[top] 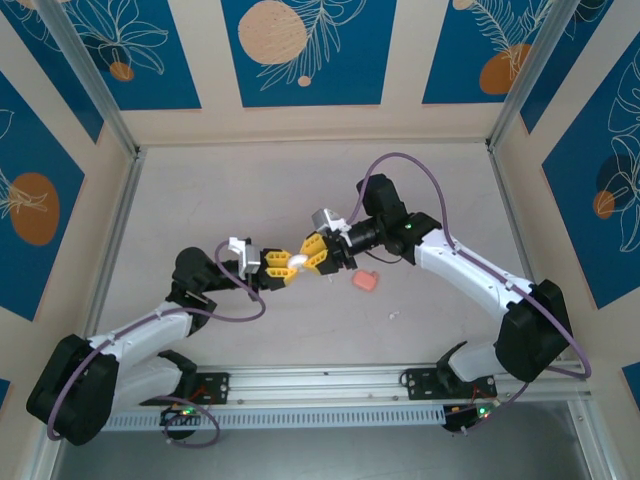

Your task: Insert the wireless bluetooth earbuds into the charging case

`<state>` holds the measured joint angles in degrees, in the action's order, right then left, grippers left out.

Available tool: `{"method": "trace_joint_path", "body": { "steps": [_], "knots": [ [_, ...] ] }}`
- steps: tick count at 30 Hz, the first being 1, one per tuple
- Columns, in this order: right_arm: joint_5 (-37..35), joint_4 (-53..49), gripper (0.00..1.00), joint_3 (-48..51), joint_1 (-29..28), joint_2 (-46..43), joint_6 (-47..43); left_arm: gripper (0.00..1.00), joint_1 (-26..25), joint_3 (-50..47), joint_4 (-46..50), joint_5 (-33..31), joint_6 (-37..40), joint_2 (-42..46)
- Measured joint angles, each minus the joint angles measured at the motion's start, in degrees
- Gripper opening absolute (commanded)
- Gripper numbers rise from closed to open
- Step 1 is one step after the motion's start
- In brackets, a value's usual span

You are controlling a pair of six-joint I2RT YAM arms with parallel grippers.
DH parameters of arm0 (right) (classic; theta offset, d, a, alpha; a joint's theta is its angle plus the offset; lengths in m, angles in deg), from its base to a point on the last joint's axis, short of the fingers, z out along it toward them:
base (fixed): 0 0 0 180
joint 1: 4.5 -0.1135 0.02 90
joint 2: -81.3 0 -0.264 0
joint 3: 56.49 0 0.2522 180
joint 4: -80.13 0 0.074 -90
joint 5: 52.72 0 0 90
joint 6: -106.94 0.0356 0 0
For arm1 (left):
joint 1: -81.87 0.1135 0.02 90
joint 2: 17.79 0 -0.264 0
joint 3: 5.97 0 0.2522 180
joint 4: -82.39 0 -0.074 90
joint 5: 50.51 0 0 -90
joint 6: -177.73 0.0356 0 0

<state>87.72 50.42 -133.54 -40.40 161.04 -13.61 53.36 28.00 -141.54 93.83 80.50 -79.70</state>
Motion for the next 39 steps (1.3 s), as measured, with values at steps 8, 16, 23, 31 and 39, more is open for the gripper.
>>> {"method": "trace_joint_path", "body": {
  "steps": [8, 16, 23, 31, 39],
  "knots": [
    [0.0, -1.8, 0.12, -0.6, 0.1, 0.0, -1.5, 0.39, 0.0, 0.0, 0.0, 0.0, -0.1, 0.0],
    [-7.6, -10.2, 0.12, -1.0, -0.1, -2.1, -6.3, 0.61, 0.1, 1.3, 13.3, -4.4, 8.3, 4.9],
    [-21.1, -18.7, 0.12, -5.6, -3.0, -4.6, -12.2, 0.58, -0.3, 2.8, 26.5, -8.6, 20.5, 8.6],
    [-29.6, -23.5, 0.12, -8.6, -8.2, -2.6, -15.9, 0.56, -0.7, 2.8, 33.6, -9.0, 28.2, 7.4],
    [-32.1, -25.0, 0.12, -10.0, -10.9, 1.2, -17.6, 0.54, -0.9, 3.1, 36.2, -8.7, 29.9, 6.8]
  ]
}}
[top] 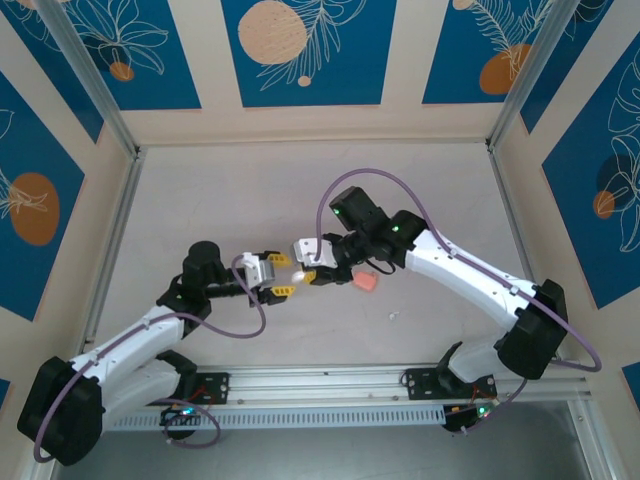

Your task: Insert the wireless bluetooth earbuds into the charging case

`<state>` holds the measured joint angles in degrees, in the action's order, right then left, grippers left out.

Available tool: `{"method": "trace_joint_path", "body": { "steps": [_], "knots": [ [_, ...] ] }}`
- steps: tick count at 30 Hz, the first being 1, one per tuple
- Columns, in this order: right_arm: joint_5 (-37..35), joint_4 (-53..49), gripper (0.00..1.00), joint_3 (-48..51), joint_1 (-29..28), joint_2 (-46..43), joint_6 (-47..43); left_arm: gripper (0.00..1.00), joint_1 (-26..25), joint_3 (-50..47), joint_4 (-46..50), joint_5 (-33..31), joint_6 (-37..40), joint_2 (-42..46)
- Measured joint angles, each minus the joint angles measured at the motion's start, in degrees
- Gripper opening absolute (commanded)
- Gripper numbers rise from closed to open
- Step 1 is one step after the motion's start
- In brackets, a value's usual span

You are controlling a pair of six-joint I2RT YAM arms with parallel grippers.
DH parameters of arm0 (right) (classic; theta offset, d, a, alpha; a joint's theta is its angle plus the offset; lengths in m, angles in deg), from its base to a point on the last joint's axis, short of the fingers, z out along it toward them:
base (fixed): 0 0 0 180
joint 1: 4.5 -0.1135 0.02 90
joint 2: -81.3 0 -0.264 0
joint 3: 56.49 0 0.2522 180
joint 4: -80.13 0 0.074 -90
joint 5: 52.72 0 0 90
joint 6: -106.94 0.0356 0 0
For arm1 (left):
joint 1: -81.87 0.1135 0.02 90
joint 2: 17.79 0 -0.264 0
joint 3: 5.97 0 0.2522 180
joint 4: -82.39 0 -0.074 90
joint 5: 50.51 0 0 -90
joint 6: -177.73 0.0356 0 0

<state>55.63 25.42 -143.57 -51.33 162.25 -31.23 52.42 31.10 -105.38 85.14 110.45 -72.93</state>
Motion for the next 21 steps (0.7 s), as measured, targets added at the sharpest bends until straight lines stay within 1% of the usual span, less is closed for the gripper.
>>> {"method": "trace_joint_path", "body": {
  "steps": [19, 21],
  "knots": [
    [0.0, 0.8, 0.12, -0.9, -0.9, 1.8, -0.4, 0.37, -0.5, 0.6, 0.2, 1.9, 0.2, -0.6],
    [0.0, 0.9, 0.12, -0.9, -0.9, 1.8, -0.4, 0.33, -0.5, 0.6, 0.2, 2.0, 0.2, -0.6]
  ]
}}
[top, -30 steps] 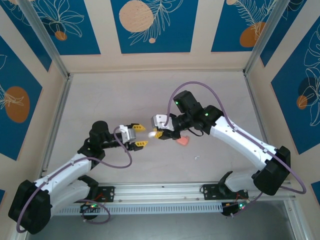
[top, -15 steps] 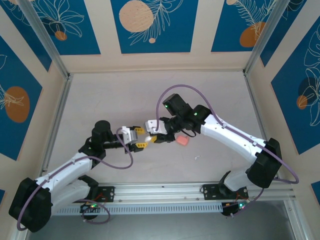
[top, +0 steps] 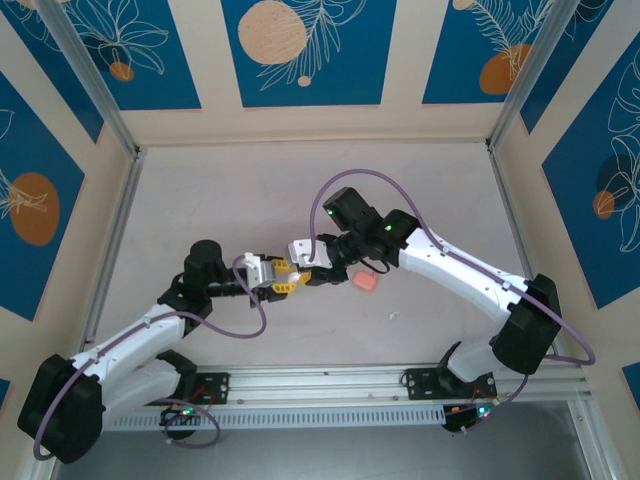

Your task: Insert the wireless bluetooth earbuds into the charging case

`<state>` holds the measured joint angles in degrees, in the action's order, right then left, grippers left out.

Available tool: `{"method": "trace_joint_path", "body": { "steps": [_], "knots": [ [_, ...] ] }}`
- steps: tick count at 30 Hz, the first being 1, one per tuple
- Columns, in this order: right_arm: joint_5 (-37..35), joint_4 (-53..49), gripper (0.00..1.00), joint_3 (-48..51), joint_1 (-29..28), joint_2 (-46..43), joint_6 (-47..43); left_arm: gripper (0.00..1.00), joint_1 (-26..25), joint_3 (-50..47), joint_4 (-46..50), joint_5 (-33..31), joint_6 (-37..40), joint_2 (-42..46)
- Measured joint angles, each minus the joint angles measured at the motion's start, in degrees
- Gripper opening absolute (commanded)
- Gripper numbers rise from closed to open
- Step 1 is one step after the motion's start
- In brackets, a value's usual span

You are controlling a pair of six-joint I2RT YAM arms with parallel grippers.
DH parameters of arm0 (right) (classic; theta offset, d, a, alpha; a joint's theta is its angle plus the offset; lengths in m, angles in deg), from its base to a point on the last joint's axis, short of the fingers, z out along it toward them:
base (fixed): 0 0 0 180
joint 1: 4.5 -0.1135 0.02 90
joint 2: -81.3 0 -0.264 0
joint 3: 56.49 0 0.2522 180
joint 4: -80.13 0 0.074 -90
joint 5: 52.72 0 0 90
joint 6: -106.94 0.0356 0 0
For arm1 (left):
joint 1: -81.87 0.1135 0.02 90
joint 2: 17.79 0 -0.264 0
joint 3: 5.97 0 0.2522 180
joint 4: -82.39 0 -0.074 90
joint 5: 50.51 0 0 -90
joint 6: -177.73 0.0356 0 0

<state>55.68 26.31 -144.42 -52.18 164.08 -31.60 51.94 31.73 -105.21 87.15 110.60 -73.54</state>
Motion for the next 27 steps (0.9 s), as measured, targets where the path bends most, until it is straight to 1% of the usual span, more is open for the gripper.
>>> {"method": "trace_joint_path", "body": {
  "steps": [7, 8, 10, 11, 13, 22, 27],
  "knots": [
    [-0.5, 0.2, 0.12, 0.0, 0.1, 0.0, 0.0, 0.18, -0.1, 0.0, 0.1, 0.6, 0.2, -0.3],
    [-0.6, 0.2, 0.15, 0.0, 0.1, 0.0, 0.0, 0.18, -0.1, 0.0, 0.1, 0.6, 0.1, -0.3],
    [-0.7, 0.2, 0.26, 0.0, 0.1, 0.0, 0.1, 0.18, -0.1, 0.0, 0.2, 0.5, 0.2, -0.3],
    [-0.7, 0.2, 0.3, 0.0, 0.1, 0.0, 0.2, 0.18, -0.1, 0.0, 0.2, 0.6, 0.2, -0.3],
    [-0.6, 0.6, 0.34, 0.0, 0.1, 0.0, 0.3, 0.18, -0.1, 0.1, 0.0, 0.6, 0.2, -0.3],
    [0.0, 2.1, 0.34, 0.1, 0.8, 0.0, 1.0, 0.18, -0.1, 0.1, -0.1, 0.4, 0.0, -0.3],
    [1.3, 4.0, 0.34, 1.5, 2.3, -0.9, 2.4, 0.18, -0.1, 0.1, -0.1, -0.4, 0.0, -0.3]
  ]
}}
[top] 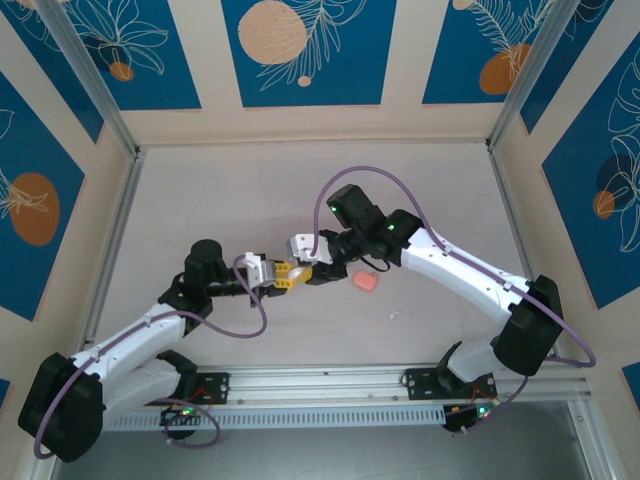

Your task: Insert the wireless bluetooth earbuds into the charging case

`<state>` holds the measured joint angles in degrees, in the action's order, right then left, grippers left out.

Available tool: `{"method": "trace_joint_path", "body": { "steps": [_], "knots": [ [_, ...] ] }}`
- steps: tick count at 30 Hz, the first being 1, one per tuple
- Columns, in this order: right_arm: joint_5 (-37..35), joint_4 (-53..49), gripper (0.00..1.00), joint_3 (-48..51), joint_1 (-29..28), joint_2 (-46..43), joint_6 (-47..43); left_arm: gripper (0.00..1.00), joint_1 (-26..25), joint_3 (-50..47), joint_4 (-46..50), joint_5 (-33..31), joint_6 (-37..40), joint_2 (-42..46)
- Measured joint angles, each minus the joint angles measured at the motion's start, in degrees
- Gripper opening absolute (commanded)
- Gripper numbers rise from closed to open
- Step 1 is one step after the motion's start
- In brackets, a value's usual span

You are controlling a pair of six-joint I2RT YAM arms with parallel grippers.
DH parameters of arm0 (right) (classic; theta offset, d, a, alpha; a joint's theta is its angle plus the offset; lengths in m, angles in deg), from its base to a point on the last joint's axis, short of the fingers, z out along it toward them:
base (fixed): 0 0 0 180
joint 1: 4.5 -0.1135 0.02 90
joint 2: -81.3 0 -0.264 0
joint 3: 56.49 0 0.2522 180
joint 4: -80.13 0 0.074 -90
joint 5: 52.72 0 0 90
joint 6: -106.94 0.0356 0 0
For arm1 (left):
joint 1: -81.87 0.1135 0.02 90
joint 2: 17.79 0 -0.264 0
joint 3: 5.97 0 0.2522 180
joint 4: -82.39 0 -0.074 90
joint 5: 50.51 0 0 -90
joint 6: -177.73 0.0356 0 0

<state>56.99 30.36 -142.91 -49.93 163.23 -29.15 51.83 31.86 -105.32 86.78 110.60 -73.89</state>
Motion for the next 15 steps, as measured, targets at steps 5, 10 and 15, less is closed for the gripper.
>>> {"method": "trace_joint_path", "body": {
  "steps": [5, 10, 15],
  "knots": [
    [1.4, 3.1, 0.34, 1.1, 2.8, -1.9, 1.9, 0.17, 0.0, 0.0, 0.1, -0.2, 0.0, 0.0],
    [0.5, 5.7, 0.35, 1.3, 4.4, -2.7, 3.3, 0.17, 0.0, 0.0, 0.0, 0.3, 0.0, 0.0],
    [0.9, 6.5, 0.35, 2.6, 4.4, -2.9, 4.2, 0.18, 0.0, 0.0, 0.0, 0.4, 0.0, 0.0]
  ]
}}
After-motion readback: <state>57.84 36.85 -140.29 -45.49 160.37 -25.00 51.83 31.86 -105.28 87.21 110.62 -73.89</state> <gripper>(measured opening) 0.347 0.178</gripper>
